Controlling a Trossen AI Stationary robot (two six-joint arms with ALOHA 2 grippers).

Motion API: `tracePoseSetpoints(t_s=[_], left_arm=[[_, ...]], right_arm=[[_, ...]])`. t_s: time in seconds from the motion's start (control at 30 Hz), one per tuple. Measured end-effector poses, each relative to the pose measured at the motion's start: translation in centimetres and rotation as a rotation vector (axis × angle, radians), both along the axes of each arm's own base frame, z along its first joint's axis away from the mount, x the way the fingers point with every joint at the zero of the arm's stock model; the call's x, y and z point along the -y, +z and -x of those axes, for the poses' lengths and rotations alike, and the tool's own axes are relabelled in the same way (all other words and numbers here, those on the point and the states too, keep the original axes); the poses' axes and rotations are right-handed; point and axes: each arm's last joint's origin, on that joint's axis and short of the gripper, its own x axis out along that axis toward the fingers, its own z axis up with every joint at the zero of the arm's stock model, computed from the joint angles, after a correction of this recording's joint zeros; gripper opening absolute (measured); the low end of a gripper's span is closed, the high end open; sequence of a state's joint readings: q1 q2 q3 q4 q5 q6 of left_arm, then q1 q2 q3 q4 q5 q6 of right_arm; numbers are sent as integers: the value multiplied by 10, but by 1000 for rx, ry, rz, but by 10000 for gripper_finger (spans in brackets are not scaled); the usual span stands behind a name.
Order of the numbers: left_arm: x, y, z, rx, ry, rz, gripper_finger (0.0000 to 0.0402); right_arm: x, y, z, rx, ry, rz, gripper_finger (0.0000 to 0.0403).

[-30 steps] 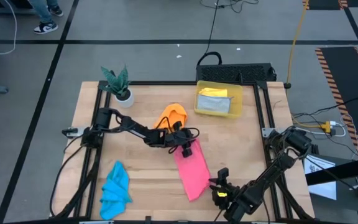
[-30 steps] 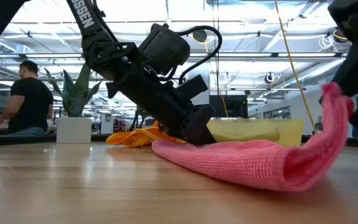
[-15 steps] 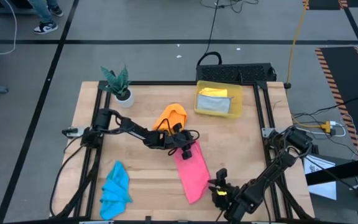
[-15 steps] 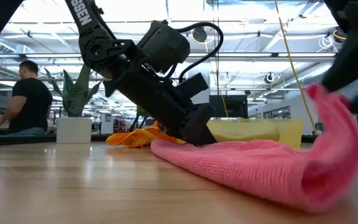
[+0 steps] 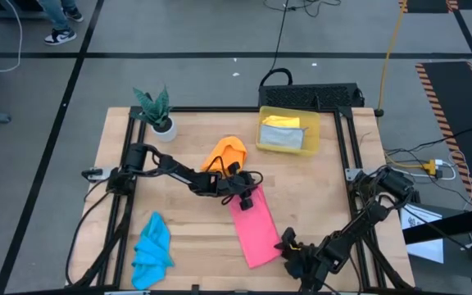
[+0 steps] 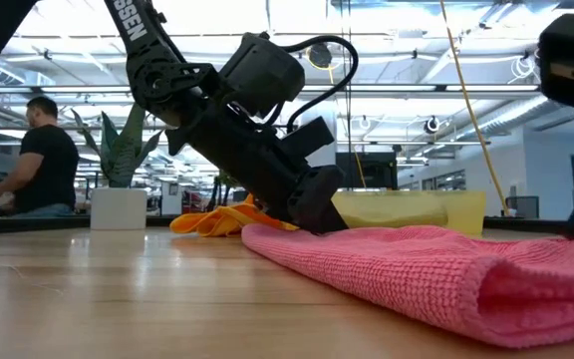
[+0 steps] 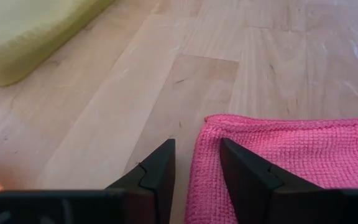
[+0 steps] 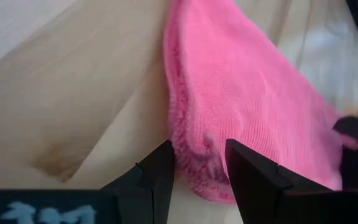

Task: Fold microfiber towels
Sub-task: Fold the pink kitchen towel

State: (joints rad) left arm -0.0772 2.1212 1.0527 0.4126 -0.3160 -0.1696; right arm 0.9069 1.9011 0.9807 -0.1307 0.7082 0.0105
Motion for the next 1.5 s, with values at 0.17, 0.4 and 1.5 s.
tracePoseSetpoints(t_s=[0.17,0.4,1.5], left_arm=[[0,0,0,-1,0,0,131],[0,0,0,-2,0,0,131],[0,-2,1,-17,5,6,131]], right_arm=[[-4,0,1,-52,162,74,134],[-1,-9,-5,-66,281,250,134],[-13,-4,11,164,101,305,134]])
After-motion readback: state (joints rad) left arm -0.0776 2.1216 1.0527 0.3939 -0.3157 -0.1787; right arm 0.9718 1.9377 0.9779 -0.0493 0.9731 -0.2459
